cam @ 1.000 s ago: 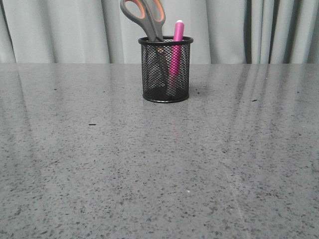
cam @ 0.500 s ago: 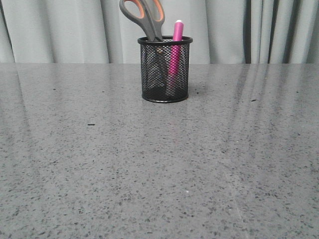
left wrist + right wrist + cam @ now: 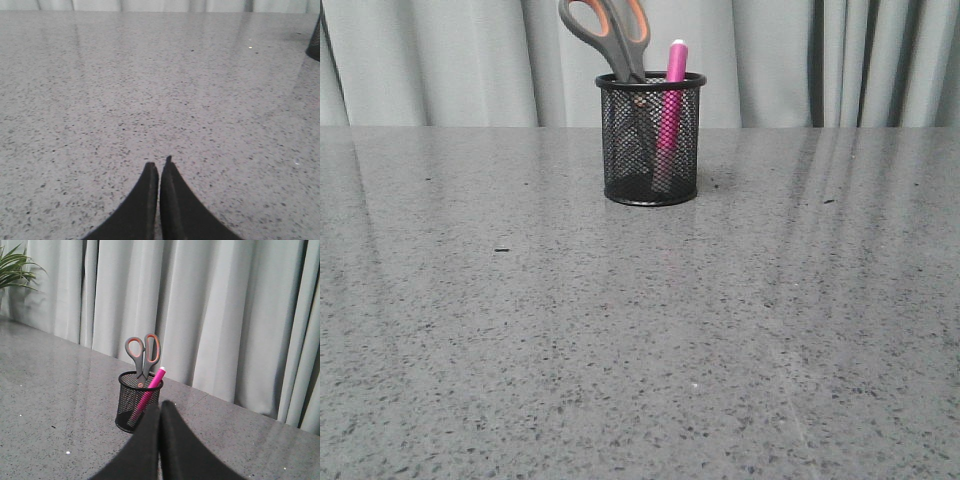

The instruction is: Put pen and scissors into bin

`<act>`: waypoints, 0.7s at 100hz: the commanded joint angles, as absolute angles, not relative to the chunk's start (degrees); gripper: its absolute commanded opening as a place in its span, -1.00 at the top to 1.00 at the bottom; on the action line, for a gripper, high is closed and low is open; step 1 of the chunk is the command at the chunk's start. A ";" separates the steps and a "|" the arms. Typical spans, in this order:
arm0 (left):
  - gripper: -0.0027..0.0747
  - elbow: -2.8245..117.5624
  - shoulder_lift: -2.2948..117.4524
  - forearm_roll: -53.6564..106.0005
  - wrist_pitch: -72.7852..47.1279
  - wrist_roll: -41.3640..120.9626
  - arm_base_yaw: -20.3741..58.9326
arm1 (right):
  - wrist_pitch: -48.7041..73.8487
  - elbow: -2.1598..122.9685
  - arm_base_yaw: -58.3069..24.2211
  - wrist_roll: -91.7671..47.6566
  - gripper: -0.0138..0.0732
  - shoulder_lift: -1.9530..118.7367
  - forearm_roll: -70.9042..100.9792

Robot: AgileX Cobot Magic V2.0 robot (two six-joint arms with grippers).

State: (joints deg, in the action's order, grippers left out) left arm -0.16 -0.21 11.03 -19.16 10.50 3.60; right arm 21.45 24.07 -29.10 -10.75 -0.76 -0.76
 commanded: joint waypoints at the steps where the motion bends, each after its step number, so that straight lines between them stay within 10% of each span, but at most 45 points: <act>1: 0.98 -1.58 -2.07 11.80 -15.27 9.80 2.63 | 17.03 25.18 -28.69 -10.88 0.83 -0.56 -0.97; 70: 0.98 -1.58 -2.07 11.80 -15.27 9.80 2.63 | 18.63 24.03 -27.86 -10.88 0.83 -0.93 -1.23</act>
